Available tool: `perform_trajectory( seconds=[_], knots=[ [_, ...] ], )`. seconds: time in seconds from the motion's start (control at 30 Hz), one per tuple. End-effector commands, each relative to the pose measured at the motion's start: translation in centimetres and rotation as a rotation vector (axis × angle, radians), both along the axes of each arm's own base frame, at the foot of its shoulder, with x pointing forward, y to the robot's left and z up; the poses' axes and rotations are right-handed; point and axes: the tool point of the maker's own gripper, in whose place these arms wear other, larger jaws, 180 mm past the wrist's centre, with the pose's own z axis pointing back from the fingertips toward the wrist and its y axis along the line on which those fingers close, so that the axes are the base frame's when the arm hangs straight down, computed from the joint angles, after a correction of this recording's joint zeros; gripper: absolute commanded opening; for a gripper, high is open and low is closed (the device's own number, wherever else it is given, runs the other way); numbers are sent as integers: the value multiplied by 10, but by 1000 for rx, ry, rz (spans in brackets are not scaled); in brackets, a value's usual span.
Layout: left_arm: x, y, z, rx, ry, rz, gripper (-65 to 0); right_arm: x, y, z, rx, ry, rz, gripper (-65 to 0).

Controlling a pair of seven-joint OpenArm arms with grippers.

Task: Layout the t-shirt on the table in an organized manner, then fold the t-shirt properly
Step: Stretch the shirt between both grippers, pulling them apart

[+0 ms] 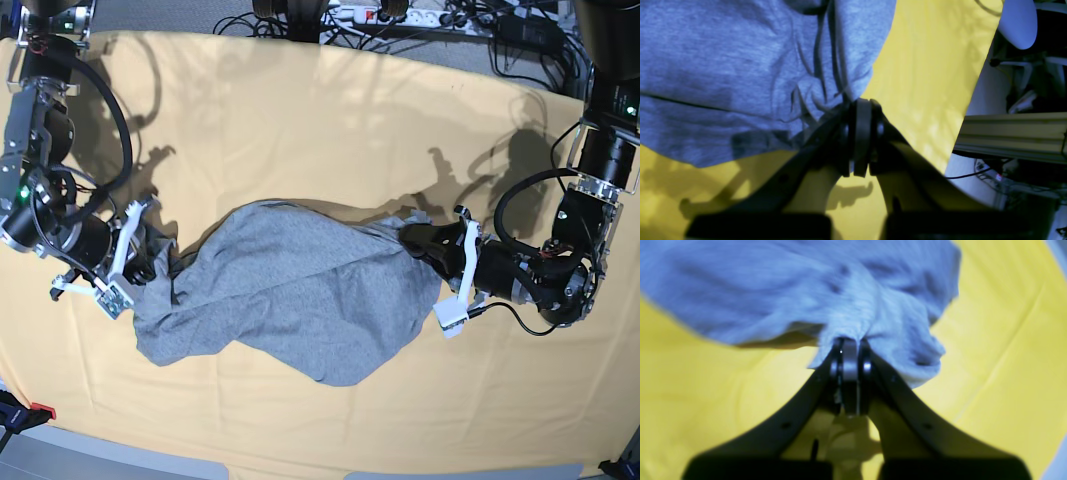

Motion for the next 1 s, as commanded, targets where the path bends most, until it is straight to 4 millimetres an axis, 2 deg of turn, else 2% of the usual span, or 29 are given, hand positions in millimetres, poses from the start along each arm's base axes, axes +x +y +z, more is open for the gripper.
perform_trajectory(
  seconds=[0.0, 0.27, 0.63, 0.8, 0.97],
  knots=[
    [11, 0, 21, -37, -50, 8, -650, 0, -8, 14, -40, -43, 5, -650],
    [0, 0, 41, -6, -140, -62, -650, -34, -39, 13, -239, 5, 17, -650],
    [-15, 49, 58, 151, -219, -72, -650, -50, -99, 25, -504, 79, -22, -650],
    [-22, 64, 63, 207, -237, -76, -650, -56, -111, 31, -567, 113, 4, -650],
    [-32, 62, 71, 230, -276, -122, -650, -77, -108, 23, -592, 212, 109, -650]
  ],
)
